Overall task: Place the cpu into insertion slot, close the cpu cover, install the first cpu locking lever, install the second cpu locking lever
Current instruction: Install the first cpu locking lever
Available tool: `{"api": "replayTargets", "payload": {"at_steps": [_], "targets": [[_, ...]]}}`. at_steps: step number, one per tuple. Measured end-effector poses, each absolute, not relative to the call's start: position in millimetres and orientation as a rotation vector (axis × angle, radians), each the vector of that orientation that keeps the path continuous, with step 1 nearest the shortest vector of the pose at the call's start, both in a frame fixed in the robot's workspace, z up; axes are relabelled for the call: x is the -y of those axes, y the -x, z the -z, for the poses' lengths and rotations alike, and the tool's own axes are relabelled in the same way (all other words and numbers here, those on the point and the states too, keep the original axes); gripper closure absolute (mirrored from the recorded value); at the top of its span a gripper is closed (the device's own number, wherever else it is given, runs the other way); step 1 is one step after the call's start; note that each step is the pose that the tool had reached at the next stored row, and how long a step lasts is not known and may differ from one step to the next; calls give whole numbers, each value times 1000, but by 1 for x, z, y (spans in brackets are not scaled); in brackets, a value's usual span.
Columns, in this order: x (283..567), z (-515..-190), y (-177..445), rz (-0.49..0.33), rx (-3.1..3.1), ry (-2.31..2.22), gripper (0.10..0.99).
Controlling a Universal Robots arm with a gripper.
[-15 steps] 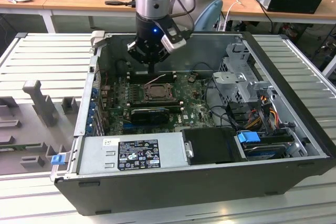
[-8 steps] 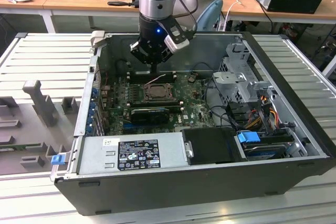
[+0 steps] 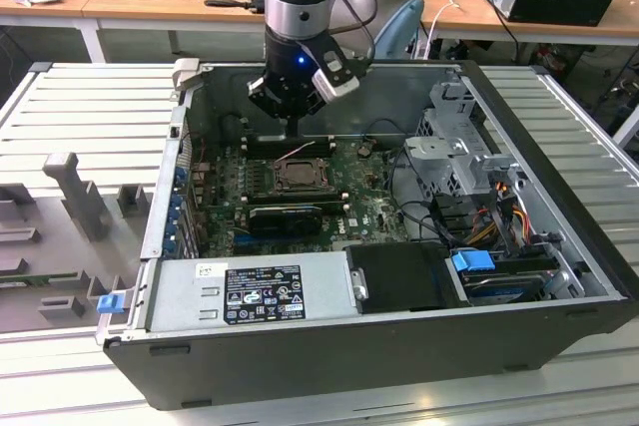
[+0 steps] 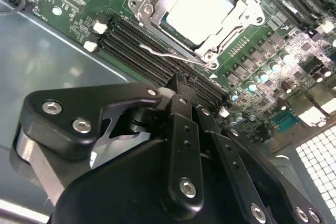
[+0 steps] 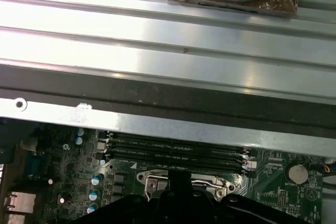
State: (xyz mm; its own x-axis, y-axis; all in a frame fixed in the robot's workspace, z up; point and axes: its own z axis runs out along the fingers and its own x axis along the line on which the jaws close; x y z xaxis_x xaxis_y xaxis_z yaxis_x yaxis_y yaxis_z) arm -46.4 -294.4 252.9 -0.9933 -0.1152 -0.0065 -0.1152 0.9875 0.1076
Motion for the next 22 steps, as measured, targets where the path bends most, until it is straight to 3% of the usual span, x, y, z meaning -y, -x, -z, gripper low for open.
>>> {"api": "replayTargets", "payload": {"at_steps": [22], "targets": [[294, -213, 20, -203, -3129, 132, 980]]}}
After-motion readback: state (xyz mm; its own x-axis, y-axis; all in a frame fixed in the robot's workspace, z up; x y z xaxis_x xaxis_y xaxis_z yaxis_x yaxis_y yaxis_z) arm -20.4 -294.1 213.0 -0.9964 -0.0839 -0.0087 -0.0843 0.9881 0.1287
